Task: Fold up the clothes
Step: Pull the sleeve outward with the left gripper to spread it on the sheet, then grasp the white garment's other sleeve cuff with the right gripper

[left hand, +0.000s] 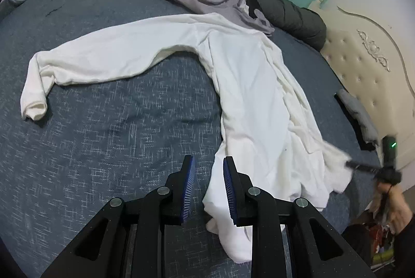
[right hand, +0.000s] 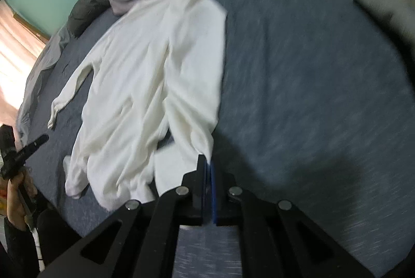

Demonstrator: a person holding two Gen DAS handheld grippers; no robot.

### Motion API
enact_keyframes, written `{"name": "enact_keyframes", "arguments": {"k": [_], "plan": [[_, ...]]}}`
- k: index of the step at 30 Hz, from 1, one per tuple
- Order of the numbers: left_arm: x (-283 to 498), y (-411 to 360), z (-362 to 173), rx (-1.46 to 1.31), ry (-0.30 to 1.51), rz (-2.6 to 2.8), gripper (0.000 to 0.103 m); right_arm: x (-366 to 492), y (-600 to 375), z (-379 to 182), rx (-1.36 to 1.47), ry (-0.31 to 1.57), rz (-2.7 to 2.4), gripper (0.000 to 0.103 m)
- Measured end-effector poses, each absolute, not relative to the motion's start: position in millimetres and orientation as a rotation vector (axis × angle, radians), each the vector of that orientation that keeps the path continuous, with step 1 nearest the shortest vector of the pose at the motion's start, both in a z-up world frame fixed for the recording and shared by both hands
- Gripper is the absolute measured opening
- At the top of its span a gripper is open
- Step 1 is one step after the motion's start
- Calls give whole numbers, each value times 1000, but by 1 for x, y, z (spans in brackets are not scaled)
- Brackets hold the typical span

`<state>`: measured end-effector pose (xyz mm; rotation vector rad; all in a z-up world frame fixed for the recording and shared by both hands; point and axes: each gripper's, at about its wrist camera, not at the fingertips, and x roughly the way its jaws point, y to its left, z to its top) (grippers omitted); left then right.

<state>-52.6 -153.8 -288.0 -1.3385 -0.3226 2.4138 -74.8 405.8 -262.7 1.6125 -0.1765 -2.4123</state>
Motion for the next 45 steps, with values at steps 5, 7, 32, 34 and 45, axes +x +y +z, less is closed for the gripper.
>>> {"name": "enact_keyframes", "arguments": {"k": [5,7,32,34,45], "plan": [[-50,-149,-296,-1327,-298,2442,25,-85,425,-217,1523,-34,-2529,2],[-50,-149,-300,-1327,-299,2447,25,-88,432,-200,1488,21,-2569,2],[-50,-170,-328,-1319,-463,2451,26,-69,466,-268,1526,-525,-2491,50],[-49,-169,-329,-1320,-465,2452,27,-71,477,-276,1580,-553,-2514,52],[-48,-178,-328,-1312,-515,2458,36,-85,474,-330,1742,-615,-2455,53]]}}
